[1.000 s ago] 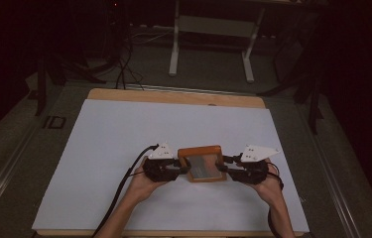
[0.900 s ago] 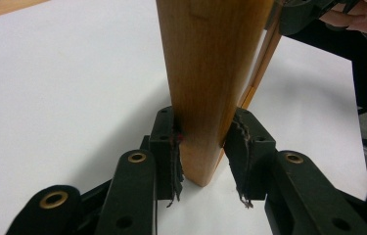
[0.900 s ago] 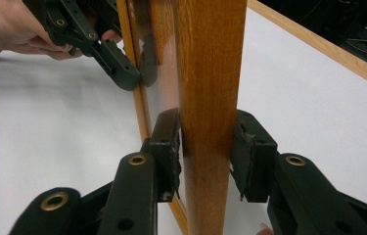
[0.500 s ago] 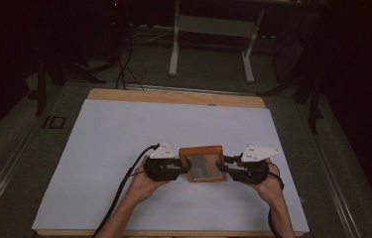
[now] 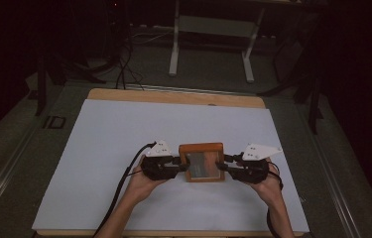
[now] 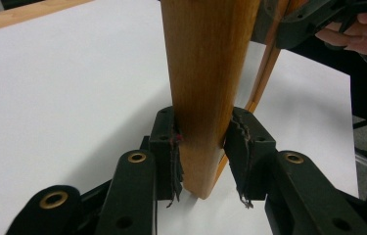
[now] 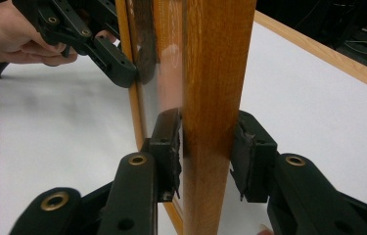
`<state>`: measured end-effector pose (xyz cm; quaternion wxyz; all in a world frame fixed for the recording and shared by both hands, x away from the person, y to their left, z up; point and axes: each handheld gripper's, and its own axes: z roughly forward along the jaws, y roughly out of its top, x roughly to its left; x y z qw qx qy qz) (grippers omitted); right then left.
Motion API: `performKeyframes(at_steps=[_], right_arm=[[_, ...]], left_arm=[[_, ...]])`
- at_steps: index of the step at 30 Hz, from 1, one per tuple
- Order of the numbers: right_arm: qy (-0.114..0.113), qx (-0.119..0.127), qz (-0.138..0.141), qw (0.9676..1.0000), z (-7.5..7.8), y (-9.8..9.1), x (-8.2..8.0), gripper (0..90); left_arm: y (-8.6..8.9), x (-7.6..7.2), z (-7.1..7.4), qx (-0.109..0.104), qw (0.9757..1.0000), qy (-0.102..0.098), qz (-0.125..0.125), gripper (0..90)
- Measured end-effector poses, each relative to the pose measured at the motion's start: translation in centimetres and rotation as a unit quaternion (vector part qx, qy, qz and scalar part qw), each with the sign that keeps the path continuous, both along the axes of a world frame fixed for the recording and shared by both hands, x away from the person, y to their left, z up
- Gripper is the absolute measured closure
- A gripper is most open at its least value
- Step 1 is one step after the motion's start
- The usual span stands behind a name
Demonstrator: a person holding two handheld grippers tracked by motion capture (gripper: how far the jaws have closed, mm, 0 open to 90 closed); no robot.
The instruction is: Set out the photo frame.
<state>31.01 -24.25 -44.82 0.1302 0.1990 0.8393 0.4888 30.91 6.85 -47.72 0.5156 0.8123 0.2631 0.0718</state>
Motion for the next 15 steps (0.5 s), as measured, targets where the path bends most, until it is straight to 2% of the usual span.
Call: performKeyframes(at_steps=[15], right_arm=[[0.011, 0.016, -0.005, 0.9998, -0.03, 0.98, 0.03, 65.8]], left_arm=[[0.94, -0.58, 0.87, -0.002, 0.9996, 0.001, 0.026, 66.1]])
